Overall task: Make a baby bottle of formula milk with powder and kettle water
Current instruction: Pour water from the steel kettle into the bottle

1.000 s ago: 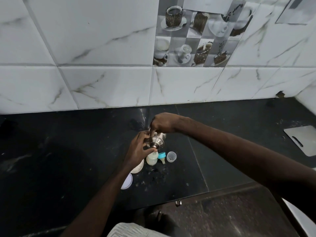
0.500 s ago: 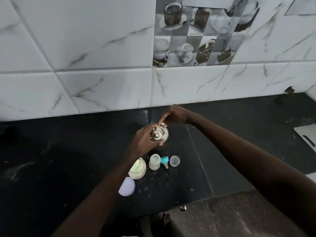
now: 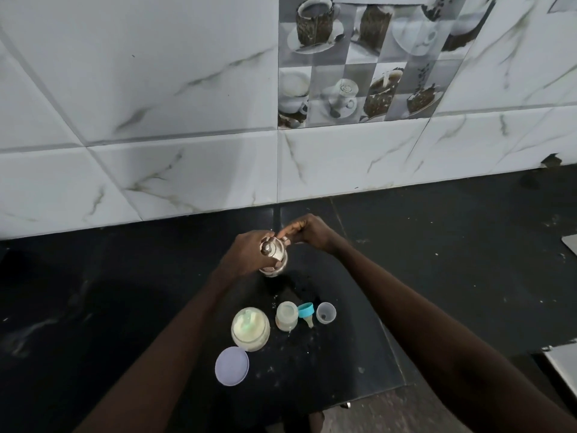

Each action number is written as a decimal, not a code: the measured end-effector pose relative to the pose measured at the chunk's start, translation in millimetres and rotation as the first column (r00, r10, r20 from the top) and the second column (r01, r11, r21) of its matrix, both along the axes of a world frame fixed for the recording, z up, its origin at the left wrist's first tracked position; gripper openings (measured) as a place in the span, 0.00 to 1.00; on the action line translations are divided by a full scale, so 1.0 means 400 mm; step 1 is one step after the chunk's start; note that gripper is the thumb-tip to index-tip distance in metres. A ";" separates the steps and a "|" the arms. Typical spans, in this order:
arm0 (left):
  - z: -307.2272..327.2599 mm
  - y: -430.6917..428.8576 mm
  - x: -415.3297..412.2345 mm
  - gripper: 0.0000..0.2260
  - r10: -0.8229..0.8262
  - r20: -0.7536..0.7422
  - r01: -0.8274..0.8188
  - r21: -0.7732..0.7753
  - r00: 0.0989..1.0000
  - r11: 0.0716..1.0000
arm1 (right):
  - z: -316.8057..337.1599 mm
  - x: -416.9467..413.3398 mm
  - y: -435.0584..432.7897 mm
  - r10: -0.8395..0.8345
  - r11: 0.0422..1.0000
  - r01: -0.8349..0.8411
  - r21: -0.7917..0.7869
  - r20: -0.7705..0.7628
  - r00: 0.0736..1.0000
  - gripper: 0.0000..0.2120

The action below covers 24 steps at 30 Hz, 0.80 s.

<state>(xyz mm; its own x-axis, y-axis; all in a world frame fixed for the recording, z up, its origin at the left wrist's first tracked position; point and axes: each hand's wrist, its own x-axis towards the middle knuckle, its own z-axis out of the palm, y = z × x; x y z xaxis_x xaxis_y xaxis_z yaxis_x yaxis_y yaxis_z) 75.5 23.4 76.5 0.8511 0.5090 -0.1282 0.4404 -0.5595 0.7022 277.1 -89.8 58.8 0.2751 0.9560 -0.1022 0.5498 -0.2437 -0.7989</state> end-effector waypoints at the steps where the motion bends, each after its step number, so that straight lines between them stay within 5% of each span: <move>1: -0.001 0.022 0.003 0.33 -0.014 -0.027 0.014 0.006 1.000 1.000 | -0.023 -0.008 0.008 -0.042 0.999 0.042 0.005 -0.056 0.998 0.11; 11: -0.059 0.155 0.044 0.36 -0.111 -0.158 0.124 0.077 0.981 0.989 | -0.130 -0.071 0.077 -0.351 0.926 0.375 0.039 -0.271 0.896 0.09; 24: -0.100 0.234 0.065 0.39 -0.124 -0.164 0.134 0.050 0.979 0.990 | -0.162 -0.087 0.150 -0.461 0.886 0.458 -0.066 -0.214 0.861 0.12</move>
<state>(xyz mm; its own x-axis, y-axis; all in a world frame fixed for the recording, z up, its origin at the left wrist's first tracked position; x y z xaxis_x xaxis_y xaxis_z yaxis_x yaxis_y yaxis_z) 101.3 117.0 36.4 0.8809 0.4074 -0.2407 0.4660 -0.6579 0.5917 242.5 -29.6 -6.1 0.6525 0.7248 -0.2213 0.1858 -0.4361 -0.8805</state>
